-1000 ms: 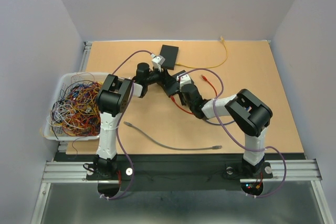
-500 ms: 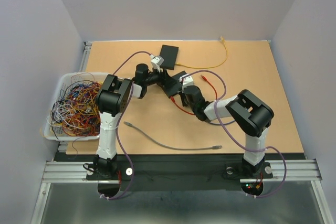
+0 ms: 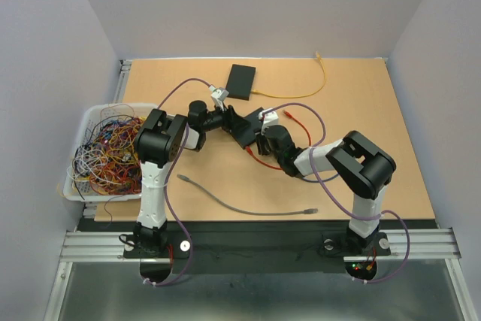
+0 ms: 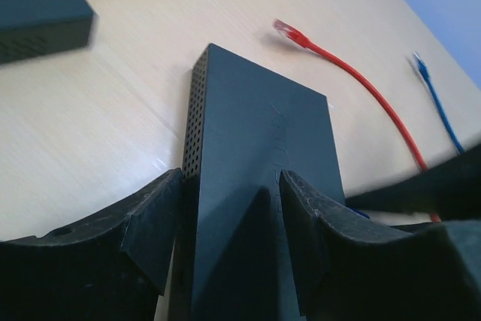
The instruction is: Insert the plug into the switch port
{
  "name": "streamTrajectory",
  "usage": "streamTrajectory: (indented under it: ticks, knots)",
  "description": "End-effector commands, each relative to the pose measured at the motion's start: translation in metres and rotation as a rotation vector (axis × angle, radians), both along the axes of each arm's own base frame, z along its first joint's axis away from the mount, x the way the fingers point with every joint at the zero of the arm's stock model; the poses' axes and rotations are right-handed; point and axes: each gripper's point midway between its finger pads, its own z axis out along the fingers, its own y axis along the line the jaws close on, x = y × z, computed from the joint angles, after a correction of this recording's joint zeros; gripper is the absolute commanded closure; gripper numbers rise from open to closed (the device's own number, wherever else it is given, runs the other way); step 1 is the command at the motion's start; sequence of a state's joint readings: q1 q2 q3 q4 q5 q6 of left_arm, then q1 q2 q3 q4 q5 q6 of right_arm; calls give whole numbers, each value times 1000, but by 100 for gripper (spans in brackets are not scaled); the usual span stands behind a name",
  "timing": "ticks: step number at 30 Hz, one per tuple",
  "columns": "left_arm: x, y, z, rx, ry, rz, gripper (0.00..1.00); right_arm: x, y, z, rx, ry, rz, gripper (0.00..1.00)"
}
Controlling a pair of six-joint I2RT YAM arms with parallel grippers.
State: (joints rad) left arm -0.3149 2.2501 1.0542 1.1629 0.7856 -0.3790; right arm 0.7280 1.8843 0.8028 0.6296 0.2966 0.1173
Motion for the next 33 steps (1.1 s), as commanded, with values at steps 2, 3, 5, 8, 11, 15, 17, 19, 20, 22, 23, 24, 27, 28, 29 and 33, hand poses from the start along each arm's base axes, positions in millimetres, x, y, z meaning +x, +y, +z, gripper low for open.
streamTrajectory:
  ticks: [2, 3, 5, 8, 11, 15, 17, 19, 20, 22, 23, 24, 27, 28, 29, 33]
  knots:
    - [-44, -10, 28, -82, 47, -125, 35, 12, 3, 66, 149, -140, -66, 45]
    - [-44, -6, 30, -90, 55, -111, 35, 9, -2, 64, 141, -127, -74, 42]
    - [-42, -2, 31, -93, 60, -89, 35, 6, -6, 81, 164, -143, -82, 40]
    - [-37, 7, 35, -104, 75, -49, 35, -6, -12, 98, 188, -142, -74, 36]
    - [-33, 11, 43, -110, 80, -29, 35, -16, -16, 103, 195, -119, -71, 26]
    - [-27, 15, 54, -108, 100, 11, 35, -32, -27, 112, 201, -100, -69, 21]
    - [-24, 18, 65, -98, 92, 44, 35, -40, -36, 122, 218, -113, -86, 19]
    - [-24, 22, 75, -80, 87, 66, 35, -42, -46, 136, 242, -140, -121, 17]
    - [-22, 24, 78, -73, 81, 91, 35, -43, -49, 138, 248, -145, -138, 16]
    - [-25, 29, 83, -52, 79, 122, 35, -41, -56, 140, 238, -152, -171, 9]
    - [-22, 34, 83, -45, 78, 161, 35, -39, -58, 130, 200, -126, -183, 8]
    - [-27, 38, 85, -42, 84, 178, 35, -34, -60, 127, 178, -114, -199, 8]
    - [-28, 47, 87, -30, 94, 256, 35, -9, -68, 117, 166, -58, -229, 8]
    - [-31, 53, 83, -9, 121, 328, 35, 1, -70, 115, 200, -34, -224, 8]
    - [-31, 59, 79, 12, 143, 372, 35, 1, -64, 120, 224, -31, -202, 8]
    - [-60, 75, 62, 99, 211, 515, 35, 27, -68, 111, 258, 10, -204, 8]
